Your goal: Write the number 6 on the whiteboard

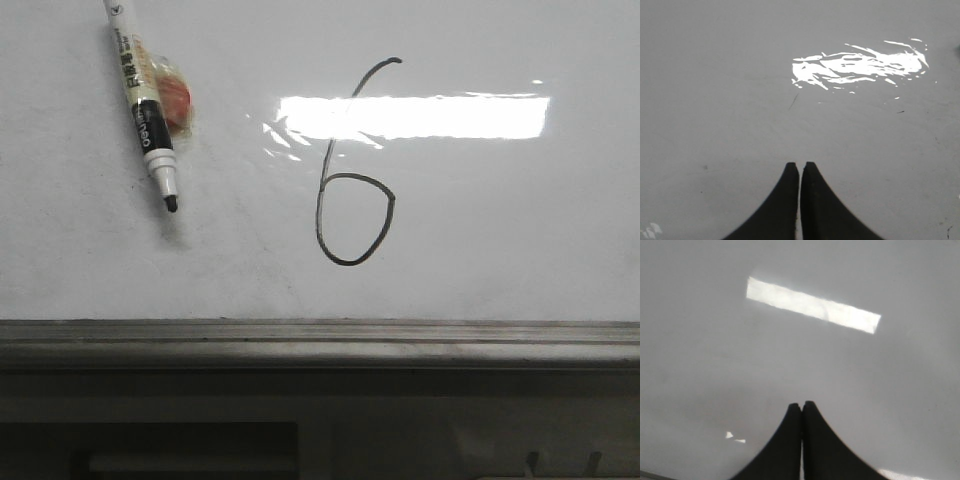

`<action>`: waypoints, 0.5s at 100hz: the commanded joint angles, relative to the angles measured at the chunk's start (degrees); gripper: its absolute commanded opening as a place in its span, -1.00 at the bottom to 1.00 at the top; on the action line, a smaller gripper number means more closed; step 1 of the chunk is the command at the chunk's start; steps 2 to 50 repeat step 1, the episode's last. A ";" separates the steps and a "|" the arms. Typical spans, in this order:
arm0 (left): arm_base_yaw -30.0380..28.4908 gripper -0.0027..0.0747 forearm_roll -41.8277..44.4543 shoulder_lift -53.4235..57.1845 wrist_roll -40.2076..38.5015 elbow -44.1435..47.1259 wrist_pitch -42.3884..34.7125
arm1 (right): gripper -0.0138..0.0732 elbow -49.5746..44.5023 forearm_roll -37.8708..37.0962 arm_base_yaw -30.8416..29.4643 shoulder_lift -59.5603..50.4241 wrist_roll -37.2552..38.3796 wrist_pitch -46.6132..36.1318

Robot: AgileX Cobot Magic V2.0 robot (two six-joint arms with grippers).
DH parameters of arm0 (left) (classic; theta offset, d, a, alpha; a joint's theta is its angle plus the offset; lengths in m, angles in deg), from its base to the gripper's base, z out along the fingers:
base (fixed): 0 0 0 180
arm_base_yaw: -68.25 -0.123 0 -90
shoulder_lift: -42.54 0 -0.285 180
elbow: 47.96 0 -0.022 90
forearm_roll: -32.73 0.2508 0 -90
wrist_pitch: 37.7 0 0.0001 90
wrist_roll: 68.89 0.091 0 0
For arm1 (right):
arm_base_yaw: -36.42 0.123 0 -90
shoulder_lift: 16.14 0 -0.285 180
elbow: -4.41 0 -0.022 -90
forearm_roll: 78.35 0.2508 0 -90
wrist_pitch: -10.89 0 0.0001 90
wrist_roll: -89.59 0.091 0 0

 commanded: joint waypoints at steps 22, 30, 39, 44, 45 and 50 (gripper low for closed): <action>0.10 -0.98 -0.51 1.83 -0.40 2.81 -4.35 | -0.83 -1.30 -0.48 -0.34 -0.90 0.09 -4.81; 0.10 -0.98 -0.51 1.83 -0.40 2.81 -4.35 | -0.83 -1.30 -0.48 -0.34 -0.90 0.09 -4.81; 0.10 -0.98 -0.51 1.83 -0.40 2.81 -4.35 | -0.83 -1.30 -0.48 -0.34 -0.90 0.09 -4.81; 0.10 -0.98 -0.51 1.83 -0.40 2.81 -4.35 | -0.83 -1.30 -0.48 -0.34 -0.90 0.09 -4.81; 0.10 -0.98 -0.51 1.83 -0.40 2.81 -4.35 | -0.83 -1.30 -0.48 -0.34 -0.90 0.09 -4.81; 0.10 -0.98 -0.51 1.83 -0.40 2.81 -4.35 | -0.83 -1.30 -0.48 -0.34 -0.90 0.09 -4.81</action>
